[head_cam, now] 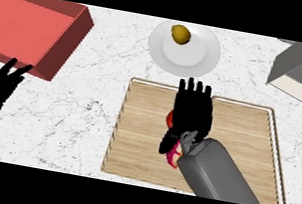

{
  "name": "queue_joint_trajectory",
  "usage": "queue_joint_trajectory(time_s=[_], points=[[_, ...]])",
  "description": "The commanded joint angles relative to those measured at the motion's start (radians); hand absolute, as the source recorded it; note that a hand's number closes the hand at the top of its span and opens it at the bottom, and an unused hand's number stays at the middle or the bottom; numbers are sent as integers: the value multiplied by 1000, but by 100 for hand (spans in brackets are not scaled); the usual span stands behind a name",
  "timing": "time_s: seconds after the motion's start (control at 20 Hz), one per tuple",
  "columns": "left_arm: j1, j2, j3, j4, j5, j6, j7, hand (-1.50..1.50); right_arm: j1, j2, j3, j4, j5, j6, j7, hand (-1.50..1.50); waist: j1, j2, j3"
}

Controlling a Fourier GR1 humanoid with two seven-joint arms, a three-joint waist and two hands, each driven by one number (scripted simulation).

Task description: Pick the tomato from the tray and place it in the tiered shelf

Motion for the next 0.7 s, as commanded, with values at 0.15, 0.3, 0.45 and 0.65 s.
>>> queue_joint_trajectory(time_s=[0.15,0.3,0.45,0.65], points=[[16,-12,40,73,-15,-45,14,0,18,15,-26,82,32,-53,-19,-150,0,7,-6],[16,-57,31,92,-59,-27,-27,0,26,30,-39,79,12,-62,-28,150,-1,8,-6],[11,-89,2,53,-87,13,16,0,28,-30,-33,76,36,-57,-119,150,-4,7,-6],[-12,-64,28,75,-83,-37,34,0,-40,14,-48,171,74,-61,-105,150,1,9,-6]])
